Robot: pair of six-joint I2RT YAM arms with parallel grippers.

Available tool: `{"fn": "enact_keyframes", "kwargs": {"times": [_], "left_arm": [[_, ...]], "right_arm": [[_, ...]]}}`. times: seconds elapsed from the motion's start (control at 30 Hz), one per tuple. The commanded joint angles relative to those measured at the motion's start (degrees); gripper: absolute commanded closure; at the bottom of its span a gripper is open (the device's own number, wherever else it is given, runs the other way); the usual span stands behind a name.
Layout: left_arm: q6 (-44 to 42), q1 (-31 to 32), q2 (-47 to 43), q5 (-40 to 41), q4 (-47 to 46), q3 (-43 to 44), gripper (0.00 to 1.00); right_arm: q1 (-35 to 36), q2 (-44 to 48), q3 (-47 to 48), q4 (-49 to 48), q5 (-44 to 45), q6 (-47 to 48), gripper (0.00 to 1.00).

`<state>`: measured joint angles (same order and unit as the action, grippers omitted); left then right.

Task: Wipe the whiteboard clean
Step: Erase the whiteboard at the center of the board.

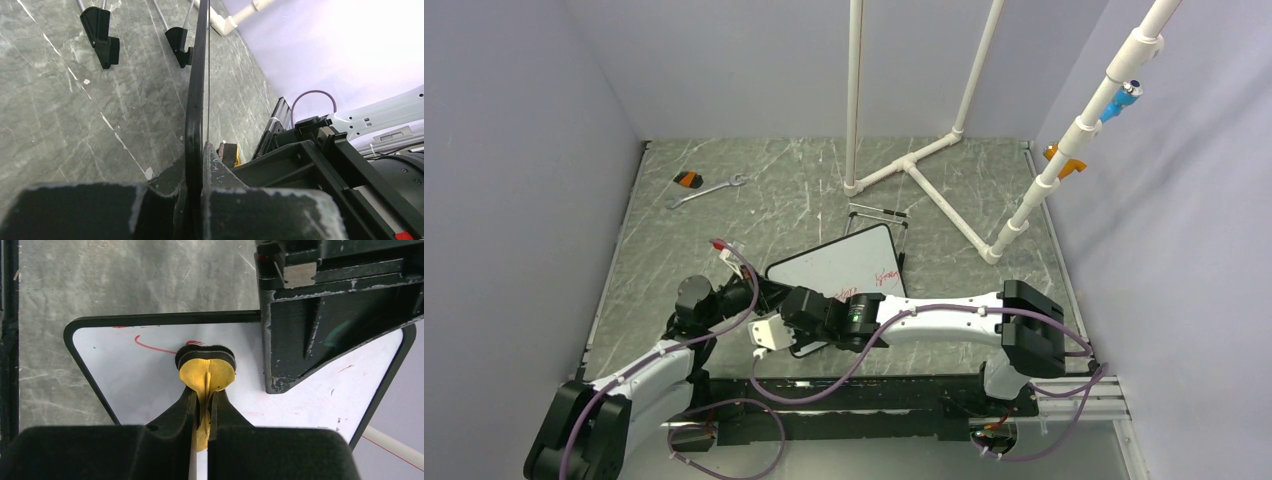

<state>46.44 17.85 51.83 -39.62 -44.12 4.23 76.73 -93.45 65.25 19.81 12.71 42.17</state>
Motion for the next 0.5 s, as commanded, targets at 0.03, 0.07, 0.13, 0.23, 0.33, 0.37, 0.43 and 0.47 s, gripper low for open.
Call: {"fn": "enact_keyframes", "kwargs": {"times": [0.03, 0.07, 0.13, 0.23, 0.33, 0.37, 0.43, 0.47], "left_arm": [[1.5, 0.3, -0.1, -2.5, -5.9, 2.1, 1.0], [1.4, 0.3, -0.2, -2.6, -5.6, 2.2, 1.0], [1.1, 0.3, -0.4, -2.5, -5.0, 2.3, 1.0], [0.8, 0.3, -0.5, -2.6, -4.7, 2.4, 1.0], [0.4, 0.3, -0.7, -2.7, -4.3, 2.5, 1.0], [0.3, 0.3, -0.7, -2.7, -4.1, 2.5, 1.0], [0.0, 0.3, -0.8, -2.8, -3.8, 2.5, 1.0], [-0.1, 0.3, -0.9, -3.0, -3.7, 2.5, 1.0]], "right_arm": [[-0.1, -1.1, 1.5, -2.9, 2.4, -0.5, 1.0], [0.5, -1.0, 1.1, -1.4, 0.4, 0.4, 1.0], [1.8, -1.2, 0.1, 1.2, -1.8, 2.4, 1.0], [3.1, -1.9, -0.1, 4.6, -5.1, 4.0, 1.0], [3.3, -2.5, 0.3, 6.7, -7.4, 4.5, 1.0], [3.3, -2.7, 0.5, 6.6, -7.5, 4.5, 1.0], [3.0, -3.0, 1.0, 5.2, -5.8, 3.3, 1.0], [2.6, -3.2, 1.5, 4.1, -4.4, 2.4, 1.0]]}}
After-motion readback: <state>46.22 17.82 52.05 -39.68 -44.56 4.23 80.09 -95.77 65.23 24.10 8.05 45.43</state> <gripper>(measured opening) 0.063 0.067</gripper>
